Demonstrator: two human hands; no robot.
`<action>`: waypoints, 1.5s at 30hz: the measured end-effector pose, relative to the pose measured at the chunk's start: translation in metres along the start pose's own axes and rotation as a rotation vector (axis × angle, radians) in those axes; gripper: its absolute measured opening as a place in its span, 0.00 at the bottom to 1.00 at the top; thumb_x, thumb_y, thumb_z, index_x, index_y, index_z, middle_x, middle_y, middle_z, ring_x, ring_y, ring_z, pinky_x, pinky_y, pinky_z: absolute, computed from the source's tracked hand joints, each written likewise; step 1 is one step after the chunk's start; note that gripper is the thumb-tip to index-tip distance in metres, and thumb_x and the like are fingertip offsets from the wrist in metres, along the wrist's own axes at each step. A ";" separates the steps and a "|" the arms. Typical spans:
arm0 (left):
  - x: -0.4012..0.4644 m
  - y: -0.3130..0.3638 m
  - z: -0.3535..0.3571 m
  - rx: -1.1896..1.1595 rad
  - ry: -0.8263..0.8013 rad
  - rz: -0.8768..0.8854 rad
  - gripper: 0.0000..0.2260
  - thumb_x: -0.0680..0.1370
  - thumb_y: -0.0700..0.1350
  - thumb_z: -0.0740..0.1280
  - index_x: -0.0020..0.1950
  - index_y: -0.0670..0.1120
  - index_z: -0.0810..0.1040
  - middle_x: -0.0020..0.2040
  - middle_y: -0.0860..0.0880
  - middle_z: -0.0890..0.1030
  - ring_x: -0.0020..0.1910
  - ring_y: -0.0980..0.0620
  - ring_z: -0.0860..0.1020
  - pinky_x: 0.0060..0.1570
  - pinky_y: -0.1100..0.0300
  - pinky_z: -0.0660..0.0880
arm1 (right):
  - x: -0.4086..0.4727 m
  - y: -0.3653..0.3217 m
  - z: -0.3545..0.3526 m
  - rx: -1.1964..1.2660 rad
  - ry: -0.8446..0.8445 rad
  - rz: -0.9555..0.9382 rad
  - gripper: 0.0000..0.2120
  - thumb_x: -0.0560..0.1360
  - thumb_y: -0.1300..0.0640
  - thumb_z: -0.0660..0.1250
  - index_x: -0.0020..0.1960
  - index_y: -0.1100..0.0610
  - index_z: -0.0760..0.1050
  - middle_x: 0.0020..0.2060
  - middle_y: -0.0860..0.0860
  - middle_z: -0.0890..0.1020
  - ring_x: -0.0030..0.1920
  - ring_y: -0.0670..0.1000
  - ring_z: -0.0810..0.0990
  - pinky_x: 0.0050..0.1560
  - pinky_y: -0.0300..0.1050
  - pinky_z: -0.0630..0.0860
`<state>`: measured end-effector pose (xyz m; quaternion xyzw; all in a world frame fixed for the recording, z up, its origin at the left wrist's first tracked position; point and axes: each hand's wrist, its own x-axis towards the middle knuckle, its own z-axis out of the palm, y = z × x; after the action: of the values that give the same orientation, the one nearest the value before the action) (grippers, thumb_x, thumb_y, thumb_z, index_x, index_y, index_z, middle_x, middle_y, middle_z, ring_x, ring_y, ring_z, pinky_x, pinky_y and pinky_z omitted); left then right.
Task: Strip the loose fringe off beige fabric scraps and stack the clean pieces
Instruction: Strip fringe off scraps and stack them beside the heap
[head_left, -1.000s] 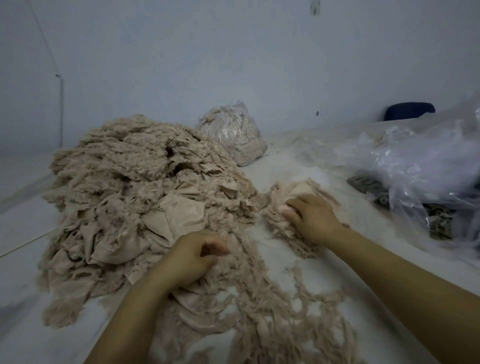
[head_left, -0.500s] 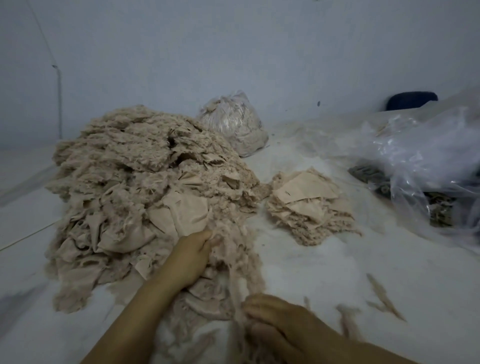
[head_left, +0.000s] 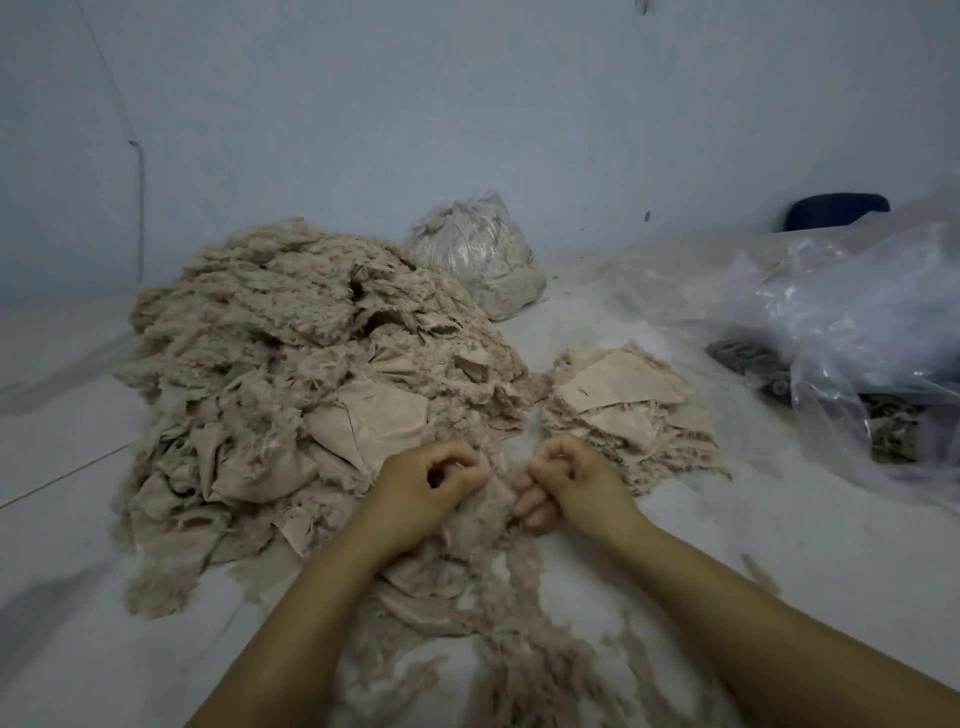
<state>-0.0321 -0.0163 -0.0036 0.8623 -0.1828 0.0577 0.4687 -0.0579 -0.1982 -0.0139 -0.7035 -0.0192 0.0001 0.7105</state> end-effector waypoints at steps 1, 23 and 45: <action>0.000 -0.003 -0.002 -0.001 -0.004 0.010 0.08 0.76 0.45 0.69 0.37 0.54 0.80 0.32 0.59 0.79 0.33 0.63 0.75 0.37 0.66 0.70 | 0.001 0.002 -0.001 0.049 0.008 0.021 0.06 0.81 0.62 0.59 0.45 0.59 0.68 0.37 0.56 0.82 0.27 0.50 0.80 0.26 0.42 0.77; 0.003 -0.006 -0.001 -0.627 -0.222 -0.239 0.19 0.69 0.61 0.67 0.54 0.51 0.79 0.50 0.49 0.84 0.49 0.52 0.82 0.47 0.61 0.78 | 0.009 0.017 -0.024 0.026 0.062 -0.268 0.18 0.70 0.72 0.59 0.33 0.52 0.77 0.45 0.45 0.85 0.52 0.40 0.80 0.45 0.31 0.74; 0.006 0.003 0.046 -0.793 0.133 -0.256 0.08 0.76 0.45 0.67 0.39 0.42 0.79 0.35 0.45 0.80 0.36 0.48 0.77 0.39 0.54 0.75 | -0.002 0.013 -0.004 0.090 -0.037 -0.062 0.06 0.71 0.57 0.72 0.41 0.60 0.80 0.31 0.51 0.81 0.31 0.46 0.77 0.30 0.37 0.73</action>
<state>-0.0305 -0.0576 -0.0250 0.6253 -0.0517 -0.0200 0.7784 -0.0589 -0.2025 -0.0269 -0.6698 -0.0543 -0.0081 0.7405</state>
